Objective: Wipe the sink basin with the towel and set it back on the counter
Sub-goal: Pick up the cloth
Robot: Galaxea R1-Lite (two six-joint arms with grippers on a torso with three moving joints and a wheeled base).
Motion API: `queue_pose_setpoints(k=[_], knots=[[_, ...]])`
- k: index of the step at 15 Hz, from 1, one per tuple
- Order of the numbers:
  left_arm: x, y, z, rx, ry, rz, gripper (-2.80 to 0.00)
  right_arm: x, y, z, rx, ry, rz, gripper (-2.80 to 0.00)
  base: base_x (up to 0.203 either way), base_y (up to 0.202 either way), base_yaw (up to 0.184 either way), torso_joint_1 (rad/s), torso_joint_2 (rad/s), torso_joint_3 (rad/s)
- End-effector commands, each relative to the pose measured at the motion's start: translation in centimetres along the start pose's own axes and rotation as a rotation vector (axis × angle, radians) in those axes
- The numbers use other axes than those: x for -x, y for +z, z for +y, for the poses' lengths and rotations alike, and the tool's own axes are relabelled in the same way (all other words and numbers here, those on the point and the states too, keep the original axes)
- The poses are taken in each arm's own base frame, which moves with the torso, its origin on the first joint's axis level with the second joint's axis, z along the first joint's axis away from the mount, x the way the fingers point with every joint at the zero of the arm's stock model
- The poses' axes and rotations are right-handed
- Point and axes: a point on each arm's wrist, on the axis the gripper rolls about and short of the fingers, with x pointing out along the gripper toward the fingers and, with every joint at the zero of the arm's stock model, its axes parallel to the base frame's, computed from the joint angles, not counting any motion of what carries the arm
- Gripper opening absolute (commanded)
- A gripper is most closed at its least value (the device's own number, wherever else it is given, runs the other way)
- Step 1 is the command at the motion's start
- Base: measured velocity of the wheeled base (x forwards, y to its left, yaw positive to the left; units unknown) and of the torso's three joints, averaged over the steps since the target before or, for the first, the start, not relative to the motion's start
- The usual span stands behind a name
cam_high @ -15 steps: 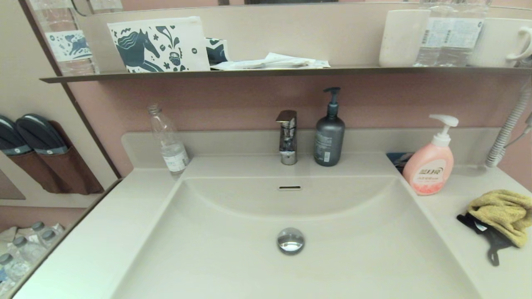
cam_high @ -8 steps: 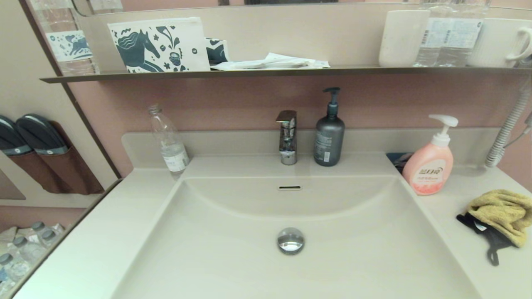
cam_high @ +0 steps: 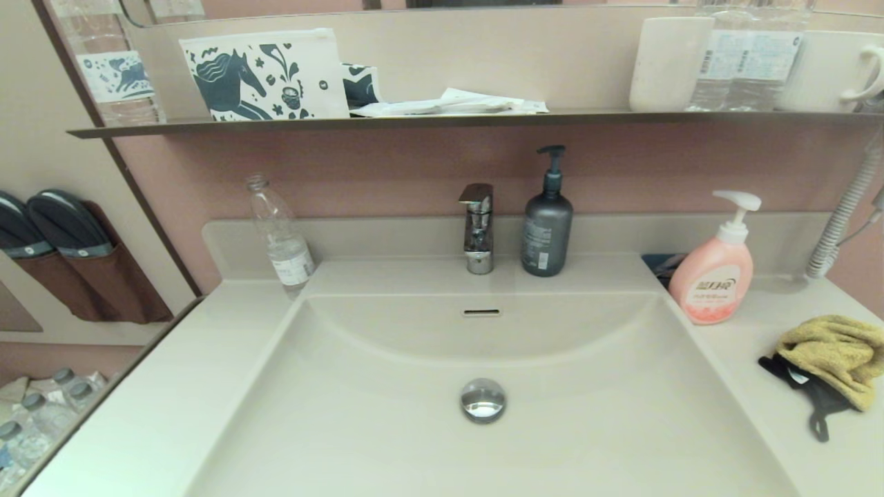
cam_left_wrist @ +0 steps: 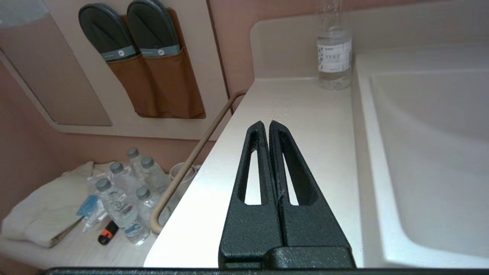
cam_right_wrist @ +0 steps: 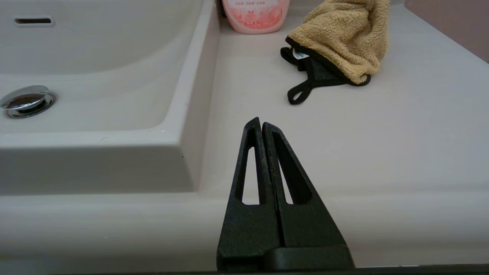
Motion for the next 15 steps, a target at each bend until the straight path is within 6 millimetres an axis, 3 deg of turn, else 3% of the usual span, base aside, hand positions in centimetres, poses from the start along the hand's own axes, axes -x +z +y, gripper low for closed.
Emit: queue_pose_setpoints(k=[1,9,15], knots=[[0.3,-0.1,0.0,0.037,-0.004,-0.023,-2.80,0.0,0.0,0.0,0.000,0.001,0.001,-2.80,0.000,0.000,0.000,0.000,0.00,0.000],[2.0,-3.1,-0.4,0.060,-0.159,-0.033,-2.80,0.0,0.0,0.0,0.000,0.001,0.001,-2.80,0.000,0.000,0.000,0.000,0.00,0.000],[2.1,-3.7,-0.8,0.056,-0.300,-0.008,-2.80,0.0,0.0,0.0,0.000,0.000,0.001,-2.80,0.000,0.000,0.000,0.000,0.00,0.000]])
